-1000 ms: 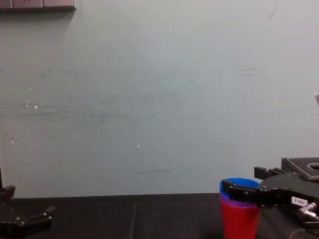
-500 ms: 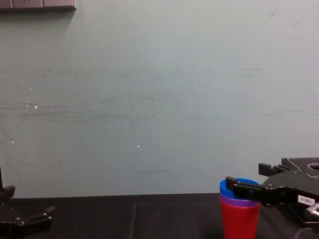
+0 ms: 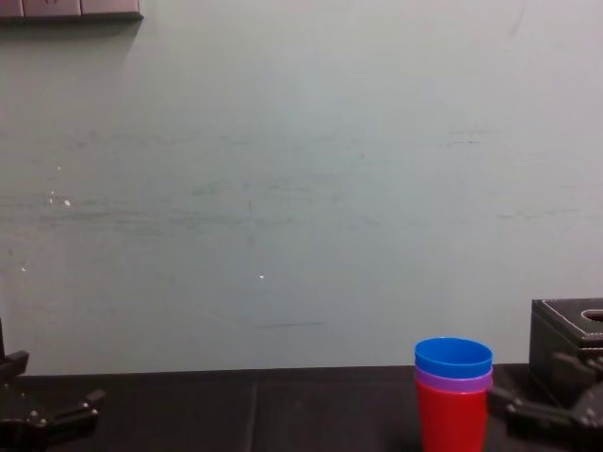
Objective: Stack the three plastic cups sequentially using one hand.
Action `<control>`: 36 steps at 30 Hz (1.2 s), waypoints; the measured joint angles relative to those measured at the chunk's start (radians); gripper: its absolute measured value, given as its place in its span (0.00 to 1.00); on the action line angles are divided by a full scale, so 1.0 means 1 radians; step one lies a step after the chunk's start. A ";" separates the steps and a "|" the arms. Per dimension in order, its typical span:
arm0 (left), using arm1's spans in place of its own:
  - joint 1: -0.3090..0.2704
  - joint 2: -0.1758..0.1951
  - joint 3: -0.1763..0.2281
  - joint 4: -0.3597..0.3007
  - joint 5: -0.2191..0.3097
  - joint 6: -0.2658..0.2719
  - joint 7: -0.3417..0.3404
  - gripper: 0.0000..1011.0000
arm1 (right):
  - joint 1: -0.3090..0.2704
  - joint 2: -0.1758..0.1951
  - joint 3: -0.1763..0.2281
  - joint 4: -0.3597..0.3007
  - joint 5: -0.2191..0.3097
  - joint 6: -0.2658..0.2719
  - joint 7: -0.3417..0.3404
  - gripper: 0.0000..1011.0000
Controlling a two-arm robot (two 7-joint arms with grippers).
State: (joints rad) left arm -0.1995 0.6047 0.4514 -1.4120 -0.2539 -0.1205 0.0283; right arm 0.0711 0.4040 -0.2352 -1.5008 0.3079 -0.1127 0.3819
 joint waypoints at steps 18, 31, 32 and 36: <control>0.000 0.000 0.000 0.000 0.000 0.000 0.000 0.99 | -0.093 -0.019 0.044 0.041 -0.075 -0.123 -0.047 0.99; 0.000 0.000 0.000 0.000 0.000 0.000 0.000 0.99 | -0.091 -0.018 0.043 0.039 -0.070 -0.116 -0.047 0.99; 0.000 0.000 0.000 0.000 0.000 0.000 0.000 0.99 | -0.091 -0.018 0.043 0.039 -0.069 -0.115 -0.047 0.99; 0.000 0.000 0.000 0.000 0.000 0.000 0.000 0.99 | -0.090 -0.018 0.042 0.038 -0.068 -0.113 -0.046 0.99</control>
State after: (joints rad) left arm -0.1996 0.6047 0.4514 -1.4120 -0.2539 -0.1205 0.0282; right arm -0.0191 0.3860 -0.1928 -1.4628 0.2395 -0.2257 0.3355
